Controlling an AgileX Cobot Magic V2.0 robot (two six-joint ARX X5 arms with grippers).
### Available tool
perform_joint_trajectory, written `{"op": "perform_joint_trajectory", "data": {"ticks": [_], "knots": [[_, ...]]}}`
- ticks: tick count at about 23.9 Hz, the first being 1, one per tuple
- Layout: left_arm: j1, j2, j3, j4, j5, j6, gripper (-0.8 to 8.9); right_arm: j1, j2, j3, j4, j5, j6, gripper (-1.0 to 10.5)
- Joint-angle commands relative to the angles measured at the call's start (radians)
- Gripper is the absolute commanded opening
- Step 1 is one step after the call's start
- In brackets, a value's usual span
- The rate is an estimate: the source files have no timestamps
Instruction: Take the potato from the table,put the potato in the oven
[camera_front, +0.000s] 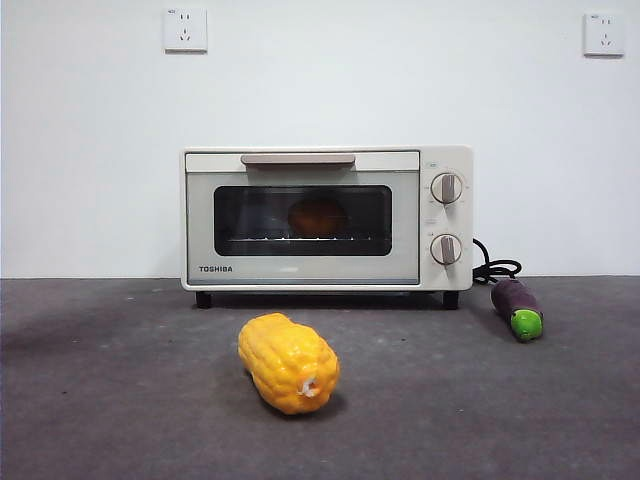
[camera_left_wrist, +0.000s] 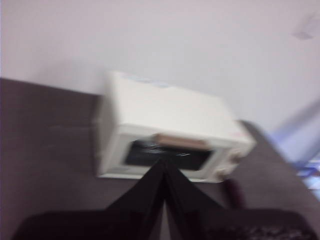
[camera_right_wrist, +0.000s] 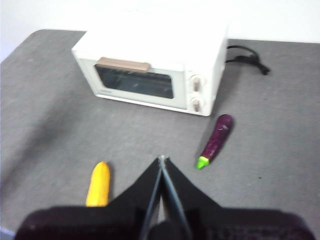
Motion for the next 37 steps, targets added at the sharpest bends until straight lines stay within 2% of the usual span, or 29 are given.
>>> {"op": "perform_joint_trajectory", "data": {"ticks": [1,9,17,18,20,22,26,30,37], "knots": [[0.002,-0.054,0.003,-0.044,-0.008,0.073,-0.05,0.001,0.0,-0.002,-0.022,0.019,-0.01,0.0],[0.002,-0.107,0.003,-0.063,0.0,0.07,-0.04,0.0,0.0,-0.002,-0.022,0.02,-0.01,0.0],[0.002,-0.032,0.003,-0.064,-0.008,0.075,-0.04,0.001,0.0,-0.002,-0.022,0.02,-0.01,0.0],[0.002,-0.022,0.003,-0.064,-0.008,0.095,-0.04,0.001,0.0,-0.002,-0.022,0.02,-0.01,0.0],[0.007,-0.005,0.003,-0.049,-0.04,0.239,-0.04,0.001,0.0,-0.002,-0.022,0.02,-0.01,0.0],[0.011,0.0,-0.002,-0.065,-0.097,0.341,-0.04,0.001,0.0,-0.002,-0.022,0.02,-0.01,0.0],[0.011,-0.019,-0.029,-0.057,-0.232,0.44,-0.04,0.001,0.0,-0.002,-0.022,0.02,-0.01,0.0],[0.011,-0.09,-0.132,0.064,-0.302,0.497,-0.04,0.001,0.0,-0.002,-0.022,0.02,-0.01,0.0],[0.011,-0.303,-0.525,0.375,-0.3,0.496,-0.04,0.001,0.0,-0.002,-0.022,0.02,-0.01,0.0]]}}
